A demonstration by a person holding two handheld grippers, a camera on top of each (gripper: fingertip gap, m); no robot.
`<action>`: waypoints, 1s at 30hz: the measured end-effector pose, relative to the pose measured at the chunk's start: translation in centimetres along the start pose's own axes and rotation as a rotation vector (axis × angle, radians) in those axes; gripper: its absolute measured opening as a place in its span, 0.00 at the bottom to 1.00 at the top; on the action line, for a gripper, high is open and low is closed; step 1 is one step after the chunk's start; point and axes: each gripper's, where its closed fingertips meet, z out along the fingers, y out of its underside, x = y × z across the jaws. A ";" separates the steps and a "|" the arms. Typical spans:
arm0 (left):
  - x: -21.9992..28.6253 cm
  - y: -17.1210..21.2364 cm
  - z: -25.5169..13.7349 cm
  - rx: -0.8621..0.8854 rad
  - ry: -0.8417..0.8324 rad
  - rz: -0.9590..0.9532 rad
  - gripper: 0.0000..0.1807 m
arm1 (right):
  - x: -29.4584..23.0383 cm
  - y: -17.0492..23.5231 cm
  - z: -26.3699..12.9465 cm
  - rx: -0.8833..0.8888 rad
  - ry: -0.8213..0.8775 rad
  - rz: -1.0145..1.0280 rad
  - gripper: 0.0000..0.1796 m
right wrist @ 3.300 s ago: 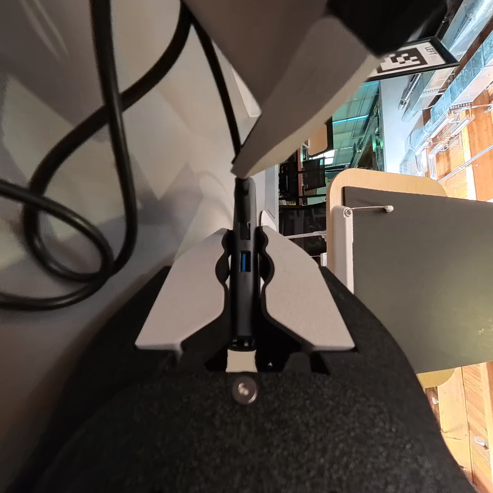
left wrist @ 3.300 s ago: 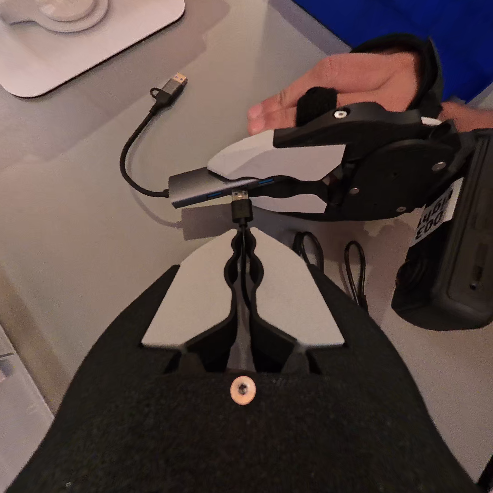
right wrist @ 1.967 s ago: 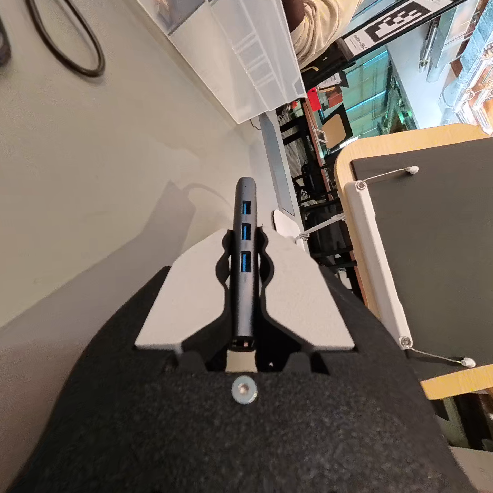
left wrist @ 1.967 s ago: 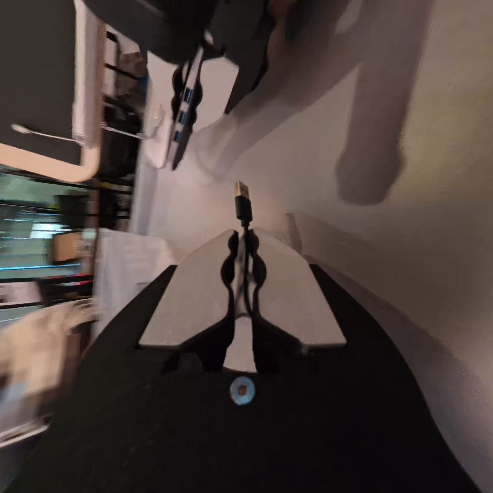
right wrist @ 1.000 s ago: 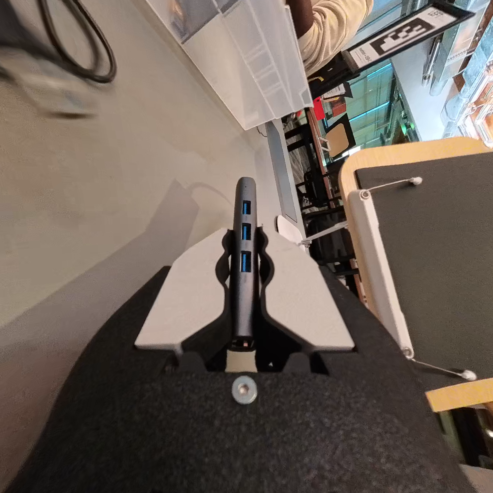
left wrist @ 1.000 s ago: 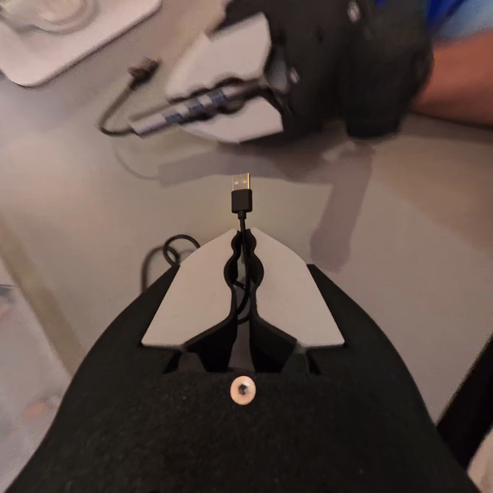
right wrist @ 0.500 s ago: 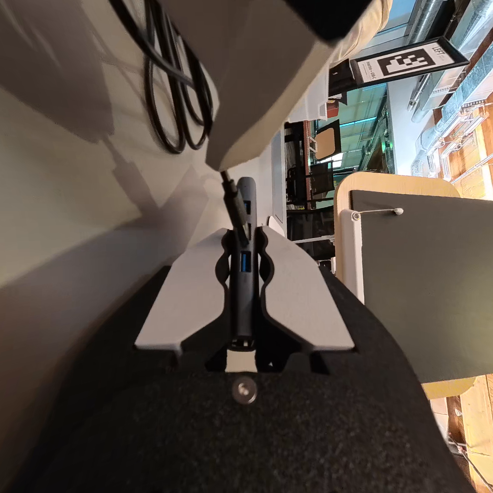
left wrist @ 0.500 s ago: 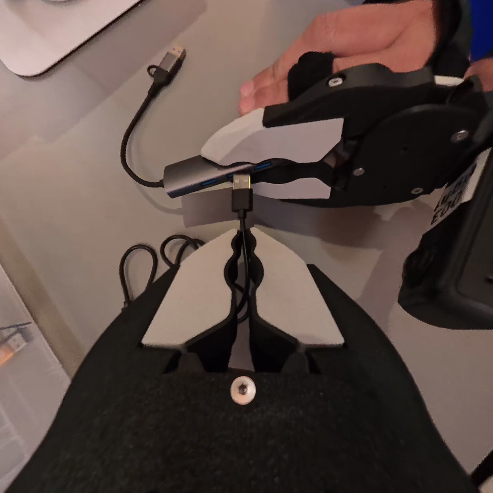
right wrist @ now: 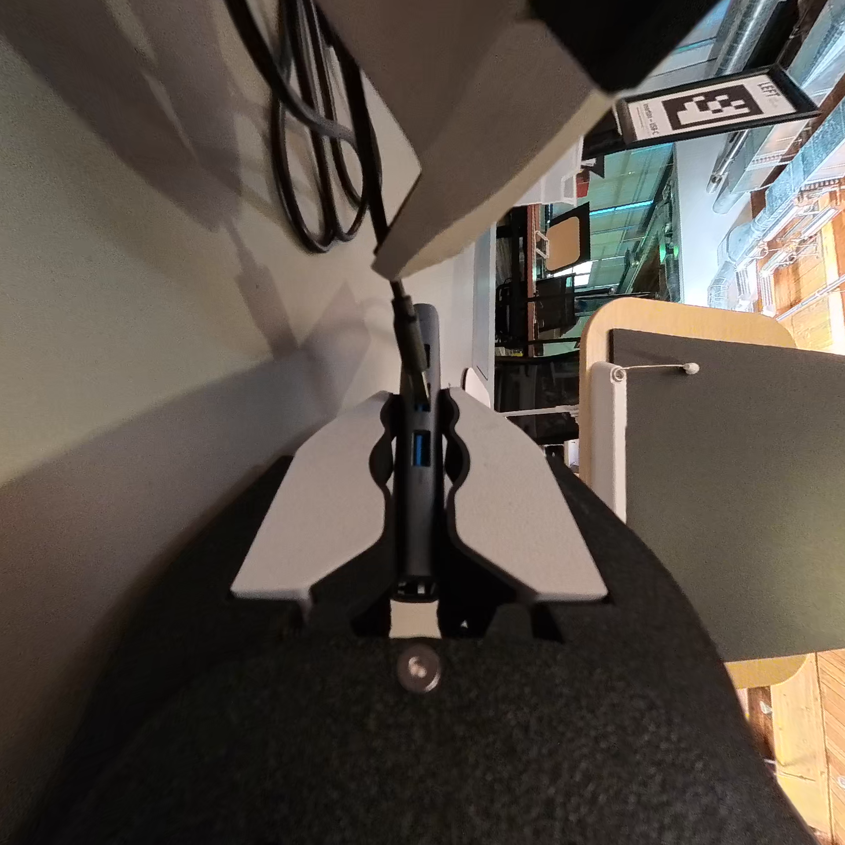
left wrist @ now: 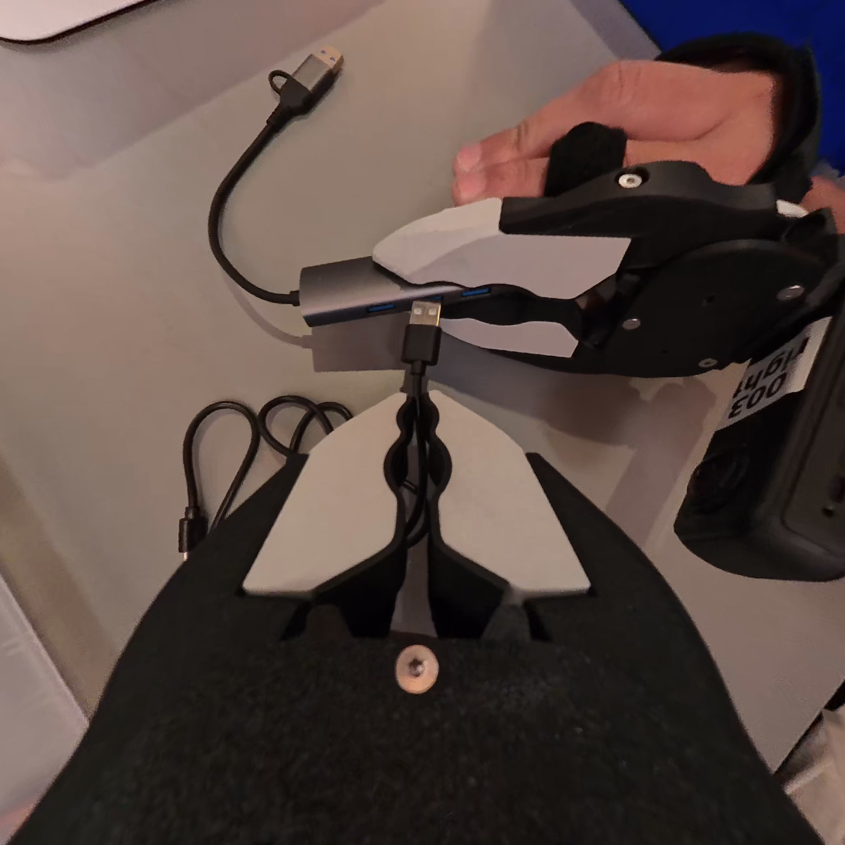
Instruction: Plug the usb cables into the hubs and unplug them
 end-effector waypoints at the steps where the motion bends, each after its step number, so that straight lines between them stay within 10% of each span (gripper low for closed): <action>1: 0.1 -0.1 0.0 0.005 0.003 -0.002 0.01 | 0.0 0.0 0.0 0.000 -0.001 0.002 0.10; 30: 1.2 -1.9 0.2 0.172 -0.038 0.032 0.01 | 0.5 0.3 -0.5 -0.062 0.010 0.061 0.10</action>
